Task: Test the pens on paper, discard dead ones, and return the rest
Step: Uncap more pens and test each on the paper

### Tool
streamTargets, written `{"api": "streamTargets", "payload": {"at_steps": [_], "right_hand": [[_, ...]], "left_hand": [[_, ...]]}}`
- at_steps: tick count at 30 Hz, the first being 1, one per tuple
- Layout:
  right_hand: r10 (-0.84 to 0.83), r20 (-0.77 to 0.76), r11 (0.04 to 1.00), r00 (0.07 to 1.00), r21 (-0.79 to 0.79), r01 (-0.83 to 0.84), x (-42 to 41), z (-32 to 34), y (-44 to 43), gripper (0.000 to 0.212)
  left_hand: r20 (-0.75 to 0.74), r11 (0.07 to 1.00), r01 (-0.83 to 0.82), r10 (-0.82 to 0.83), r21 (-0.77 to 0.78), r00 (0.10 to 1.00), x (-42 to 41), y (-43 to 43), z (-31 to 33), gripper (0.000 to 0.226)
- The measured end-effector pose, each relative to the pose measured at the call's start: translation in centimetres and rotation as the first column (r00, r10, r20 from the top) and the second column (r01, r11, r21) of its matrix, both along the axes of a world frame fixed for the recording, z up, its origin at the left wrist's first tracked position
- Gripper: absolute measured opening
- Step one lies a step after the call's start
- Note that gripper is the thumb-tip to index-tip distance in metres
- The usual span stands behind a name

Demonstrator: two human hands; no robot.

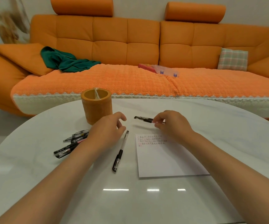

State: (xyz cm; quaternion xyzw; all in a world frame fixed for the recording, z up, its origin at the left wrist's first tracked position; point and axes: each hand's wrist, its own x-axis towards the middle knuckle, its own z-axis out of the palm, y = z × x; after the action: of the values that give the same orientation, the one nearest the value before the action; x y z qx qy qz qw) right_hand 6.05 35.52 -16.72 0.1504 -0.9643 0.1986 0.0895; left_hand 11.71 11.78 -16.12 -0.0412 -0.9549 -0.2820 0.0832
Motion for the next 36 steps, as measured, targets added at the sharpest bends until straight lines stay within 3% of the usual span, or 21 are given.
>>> {"api": "streamTargets", "payload": {"at_steps": [5, 10, 13, 17, 23, 27, 30, 36], "right_hand": [[-0.007, 0.025, 0.999, 1.0, 0.033, 0.006, -1.0, -1.0, -0.1, 0.02], [0.002, -0.043, 0.997, 0.999, 0.078, 0.001, -1.3, -1.3, -0.4, 0.022], [0.011, -0.063, 0.994, 0.998, 0.11, -0.004, -1.2, -1.2, -0.4, 0.023], [0.045, -0.097, 0.992, 0.994, 0.119, -0.033, -0.7, -0.8, -0.6, 0.025], [0.304, 0.028, 0.942, 0.952, -0.157, -0.296, 2.0, 0.8, -2.1, 0.034], [0.346, 0.023, 0.934, 0.938, -0.097, -0.343, 3.2, 0.7, -2.4, 0.023], [0.333, 0.049, 0.938, 0.942, -0.116, -0.326, 3.2, 0.7, -1.9, 0.017], [0.227, 0.047, 0.956, 0.973, -0.202, -0.213, 2.4, 0.1, 0.0, 0.015]], "left_hand": [[0.148, 0.986, 0.073, -0.051, -0.152, 0.988, 0.6, -0.3, 0.2, 0.004], [0.186, 0.929, 0.099, -0.033, -0.358, 0.982, 1.2, 0.3, 0.4, 0.024], [0.21, 0.911, 0.117, -0.035, -0.394, 0.977, 1.2, 1.0, 0.6, 0.019], [0.204, 0.948, 0.097, -0.035, -0.302, 0.978, 1.2, 1.2, 0.6, 0.009], [0.184, 0.995, 0.095, -0.086, -0.04, 0.979, 1.1, 1.3, 0.7, 0.013], [0.168, 0.977, 0.15, -0.175, 0.148, 0.97, 1.1, 1.3, 0.3, 0.014], [0.14, 0.976, 0.136, -0.161, 0.172, 0.977, 1.1, 0.9, 0.2, 0.008], [0.168, 0.991, 0.109, -0.12, 0.076, 0.978, 0.9, -0.6, 0.2, 0.01]]}}
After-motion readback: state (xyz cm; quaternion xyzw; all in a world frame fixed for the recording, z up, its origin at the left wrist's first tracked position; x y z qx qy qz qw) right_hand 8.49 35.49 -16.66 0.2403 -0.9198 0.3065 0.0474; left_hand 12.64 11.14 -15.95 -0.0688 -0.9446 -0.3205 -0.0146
